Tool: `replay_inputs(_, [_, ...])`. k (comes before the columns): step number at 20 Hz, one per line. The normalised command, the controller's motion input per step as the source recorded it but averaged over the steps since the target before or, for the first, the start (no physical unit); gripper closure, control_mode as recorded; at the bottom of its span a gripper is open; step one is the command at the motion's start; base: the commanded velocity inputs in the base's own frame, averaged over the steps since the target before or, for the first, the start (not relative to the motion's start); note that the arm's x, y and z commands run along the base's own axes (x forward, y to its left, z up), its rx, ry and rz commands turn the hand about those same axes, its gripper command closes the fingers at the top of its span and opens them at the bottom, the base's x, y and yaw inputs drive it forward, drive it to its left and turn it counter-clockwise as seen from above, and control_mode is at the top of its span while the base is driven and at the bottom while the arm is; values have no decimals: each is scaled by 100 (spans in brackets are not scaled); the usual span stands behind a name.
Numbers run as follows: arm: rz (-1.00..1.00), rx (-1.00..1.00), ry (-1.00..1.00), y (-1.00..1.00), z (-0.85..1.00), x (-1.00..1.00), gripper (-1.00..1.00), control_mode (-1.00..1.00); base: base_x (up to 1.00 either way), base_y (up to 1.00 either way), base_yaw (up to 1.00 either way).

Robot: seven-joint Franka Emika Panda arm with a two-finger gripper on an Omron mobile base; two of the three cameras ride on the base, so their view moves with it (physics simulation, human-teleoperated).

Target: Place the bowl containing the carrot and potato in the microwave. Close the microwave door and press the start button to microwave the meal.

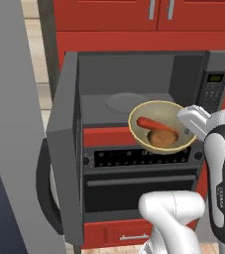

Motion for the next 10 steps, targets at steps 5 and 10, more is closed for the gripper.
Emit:
replay_inputs(5, [0,0,0,0,4,6,100,-100,0,0,0])
replay_inputs(10, [-1,0,0,0,10,17,100,-100,0,0,0])
